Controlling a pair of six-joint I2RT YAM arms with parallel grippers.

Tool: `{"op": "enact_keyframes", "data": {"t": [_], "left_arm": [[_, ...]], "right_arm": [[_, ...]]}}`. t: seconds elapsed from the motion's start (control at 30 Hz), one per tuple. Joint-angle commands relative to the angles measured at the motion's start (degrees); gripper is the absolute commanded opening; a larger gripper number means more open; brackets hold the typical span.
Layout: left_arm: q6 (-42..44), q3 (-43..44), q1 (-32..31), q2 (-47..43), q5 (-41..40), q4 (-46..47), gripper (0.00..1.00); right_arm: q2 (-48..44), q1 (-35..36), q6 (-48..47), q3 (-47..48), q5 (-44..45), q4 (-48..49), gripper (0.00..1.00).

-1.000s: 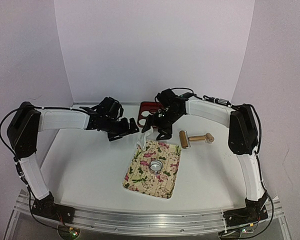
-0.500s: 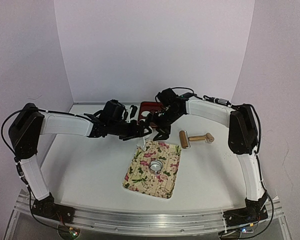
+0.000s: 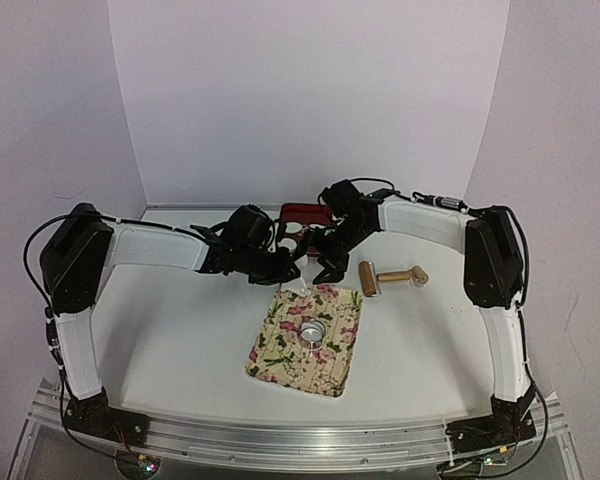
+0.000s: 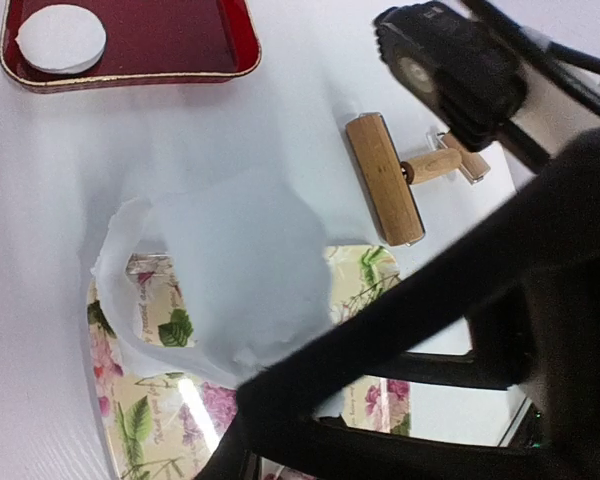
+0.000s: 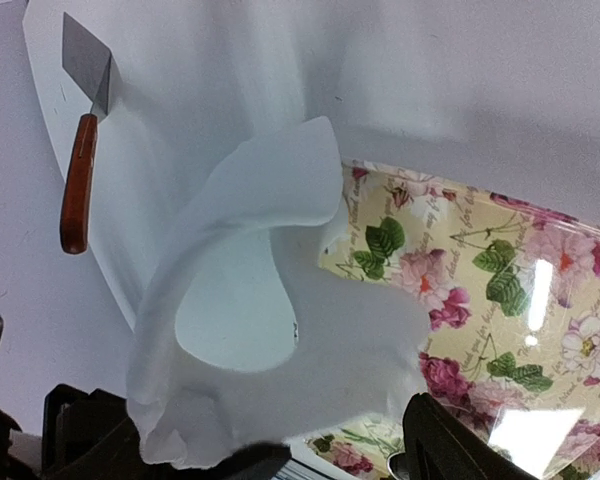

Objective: Roll out the dumpling wrappers from the dough

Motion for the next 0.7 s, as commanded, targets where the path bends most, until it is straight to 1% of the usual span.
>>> {"op": "enact_keyframes", "data": {"t": [0.0,0.23,0.3,0.33,0.37,0.4,0.47,0.53,0.67], "left_arm": [[-1.87,3.43,1.06,2.04,-4.1,-2.7,0.16],[-3.57,3.84,1.27,4.23,-3.6,-5.48,0.12],[-3.93,4.86,1.48,5.11,-3.0,-7.32,0.13],[-3.98,5.24,1.61,5.25,-2.75,-7.96,0.18],[-3.9,5.32,1.58,5.19,-2.45,-8.19,0.24],[-3.82,5.11,1.58,4.7,-2.22,-8.04,0.34],[-3.52,4.27,1.58,3.47,-1.64,-6.97,0.46],[-3.34,3.41,1.6,2.04,-1.39,-6.23,0.52],[-3.13,2.2,1.58,-1.42,-1.14,-6.02,0.6]], "right_arm": [[-6.81,0.38,-0.51,-1.4,-0.86,-0.67,0.78],[-8.59,-0.17,-0.54,-2.7,0.45,-0.55,0.78],[-9.22,-0.44,-0.65,-3.41,1.05,-0.58,0.8],[-9.75,-0.62,-0.78,-3.78,1.44,-0.56,0.8],[-10.33,-0.77,-1.0,-4.13,1.9,-0.58,0.81],[-10.85,-0.88,-1.36,-4.73,2.39,-0.59,0.81],[-12.17,-1.09,-2.04,-5.92,3.57,-0.66,0.82],[-13.23,-1.27,-2.87,-7.3,4.73,-0.67,0.82],[-15.02,-1.27,-8.22,-9.88,6.6,-0.71,0.81]]}}
